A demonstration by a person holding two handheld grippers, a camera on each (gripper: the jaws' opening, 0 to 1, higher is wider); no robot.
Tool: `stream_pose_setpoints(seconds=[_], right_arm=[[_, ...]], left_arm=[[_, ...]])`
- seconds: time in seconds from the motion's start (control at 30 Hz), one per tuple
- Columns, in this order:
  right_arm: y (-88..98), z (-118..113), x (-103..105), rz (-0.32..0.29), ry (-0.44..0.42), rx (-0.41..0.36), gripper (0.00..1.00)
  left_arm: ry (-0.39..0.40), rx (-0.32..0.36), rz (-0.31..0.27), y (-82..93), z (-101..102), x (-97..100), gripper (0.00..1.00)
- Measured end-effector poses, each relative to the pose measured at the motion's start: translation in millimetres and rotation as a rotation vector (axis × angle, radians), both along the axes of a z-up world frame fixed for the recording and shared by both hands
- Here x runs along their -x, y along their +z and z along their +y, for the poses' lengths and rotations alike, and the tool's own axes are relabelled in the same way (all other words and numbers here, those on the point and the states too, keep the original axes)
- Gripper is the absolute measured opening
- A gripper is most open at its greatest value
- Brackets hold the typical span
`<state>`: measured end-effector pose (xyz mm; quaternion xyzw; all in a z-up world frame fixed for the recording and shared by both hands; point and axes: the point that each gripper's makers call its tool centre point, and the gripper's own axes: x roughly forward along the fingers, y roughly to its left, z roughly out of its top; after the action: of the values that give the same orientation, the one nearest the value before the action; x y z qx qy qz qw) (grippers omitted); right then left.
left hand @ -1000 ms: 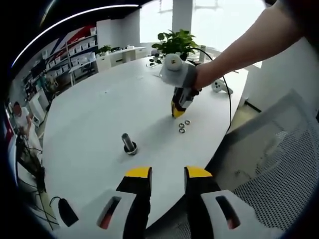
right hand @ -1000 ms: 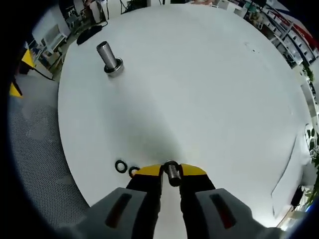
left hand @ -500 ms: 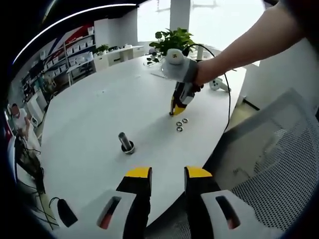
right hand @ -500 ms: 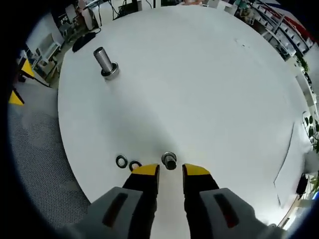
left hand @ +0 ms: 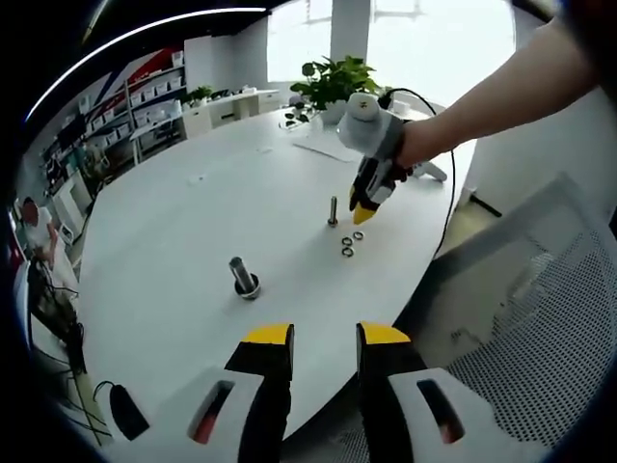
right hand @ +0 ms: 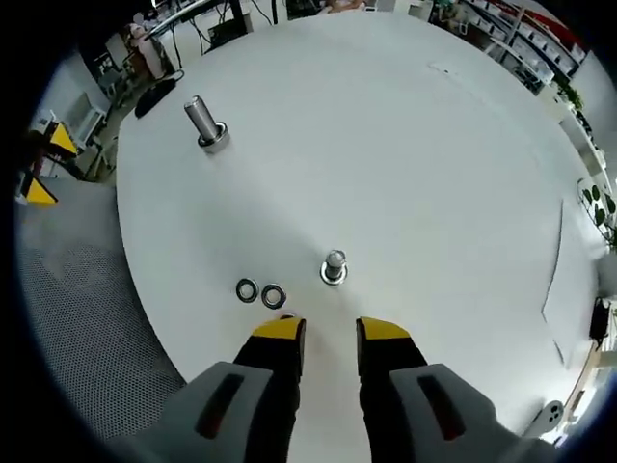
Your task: Place the washer onto the threaded stud by aligning its center hole with the stud, sliding it down to the base, and recovering from edge contact or off-axis alignment until the washer reaches the visible bottom stop.
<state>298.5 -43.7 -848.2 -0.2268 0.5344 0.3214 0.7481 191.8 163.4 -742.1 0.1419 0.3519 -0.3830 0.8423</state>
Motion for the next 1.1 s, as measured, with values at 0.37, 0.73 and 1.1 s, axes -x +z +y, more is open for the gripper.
stream_pose_setpoints(seconds=[0.37, 0.73, 1.1], right_arm=[[0.6, -4.4, 20.3, -0.004, -0.064, -0.067, 0.24], [-7.4, -3.9, 46.7, 0.02, -0.024, -0.064, 0.25], [-9.8, 7.2, 50.6, 0.022, 0.046, -0.068, 0.28]], left_arm=[[0.065, 0.035, -0.016, 7.9, 7.6, -8.4, 0.24], [0.1, 0.032, -0.04, 12.1, 15.3, -14.2, 0.24], [0.063, 0.018, -0.058, 12.6, 9.5, -11.6, 0.24]])
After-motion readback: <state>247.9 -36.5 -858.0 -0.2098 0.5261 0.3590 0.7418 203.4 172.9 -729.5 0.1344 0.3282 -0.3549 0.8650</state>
